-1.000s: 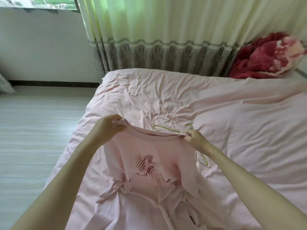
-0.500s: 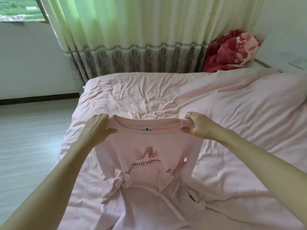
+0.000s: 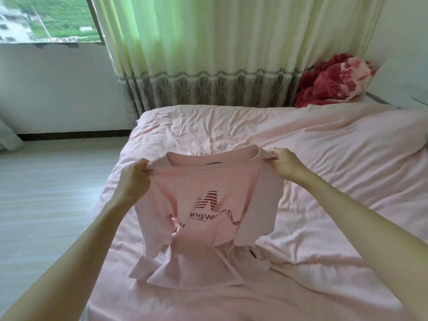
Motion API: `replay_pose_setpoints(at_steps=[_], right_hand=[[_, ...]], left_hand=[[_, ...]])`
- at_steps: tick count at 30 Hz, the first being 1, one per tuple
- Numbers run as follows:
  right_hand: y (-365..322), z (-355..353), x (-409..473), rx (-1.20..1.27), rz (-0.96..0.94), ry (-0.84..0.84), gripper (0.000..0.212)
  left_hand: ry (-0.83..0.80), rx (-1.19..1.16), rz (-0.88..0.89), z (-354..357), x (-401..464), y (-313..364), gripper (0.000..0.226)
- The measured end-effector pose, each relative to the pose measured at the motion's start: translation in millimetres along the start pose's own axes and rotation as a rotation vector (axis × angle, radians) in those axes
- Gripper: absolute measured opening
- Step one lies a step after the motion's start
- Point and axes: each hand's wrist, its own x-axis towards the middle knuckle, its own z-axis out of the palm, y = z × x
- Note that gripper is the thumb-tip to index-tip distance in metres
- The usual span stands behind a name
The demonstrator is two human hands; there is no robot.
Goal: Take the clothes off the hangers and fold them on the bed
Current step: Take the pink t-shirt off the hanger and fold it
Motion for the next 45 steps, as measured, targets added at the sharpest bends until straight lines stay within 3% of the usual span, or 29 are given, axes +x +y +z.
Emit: replay_pose_setpoints(at_steps=[3, 5, 7, 9, 12, 14, 15, 18, 21, 24, 27, 30, 33, 39, 45], right_hand=[[7, -4, -30, 0.156, -0.025, -0.004, 0.024], [8, -8, -45, 0.220, -0.054, 0.019, 0.022], [10, -14, -60, 0.162, -0.106, 0.021, 0.024], [12, -23, -75, -0.091, -0.162, -0.022, 0.031], [17, -32, -102, -0.627, -0.192, -0.188, 0.052], [27, -27, -116, -0.839, -0.206, -0.265, 0.050], [34, -24, -121, -0.858, -0.202, -0.263, 0.046], [47, -21, -137, -0.619, -0.141, -0.184, 0.024], [46, -22, -148, -0.063, 0.035, -0.112, 0.022], [37, -17, -161, 0.241, 0.110, -0.030, 0.016], [30, -13, -171, 0.298, 0.105, 0.038, 0.014], [14, -28, -181, 0.405, 0.105, 0.097, 0.033], [-12, -53, -186, 0.436, 0.054, 0.128, 0.033], [-56, -111, -193, 0.397, -0.058, 0.208, 0.021], [-54, -125, -177, 0.267, -0.034, 0.148, 0.016]], left_hand=[[0.045, -0.091, -0.044, -5, -43, 19, 0.028], [0.035, -0.128, -0.067, -9, -61, 27, 0.020], [-0.013, -0.058, -0.050, -15, -72, 28, 0.019], [-0.133, 0.084, -0.030, -23, -82, 23, 0.032], [-0.371, 0.242, 0.009, -30, -106, 16, 0.074], [-0.465, 0.364, 0.075, -27, -122, 12, 0.077], [-0.471, 0.414, 0.100, -23, -129, 9, 0.067], [-0.258, 0.351, 0.150, -18, -148, 3, 0.008], [-0.022, 0.187, 0.094, -22, -155, 2, 0.012], [0.026, -0.050, -0.058, -29, -156, 5, 0.011], [0.003, -0.376, -0.161, -31, -164, 12, 0.018], [0.157, -0.567, -0.172, -36, -172, 29, 0.021], [0.304, -0.727, -0.133, -59, -166, 52, 0.026], [0.397, -0.643, 0.045, -128, -144, 92, 0.009], [0.256, -0.479, 0.085, -130, -136, 95, 0.013]])
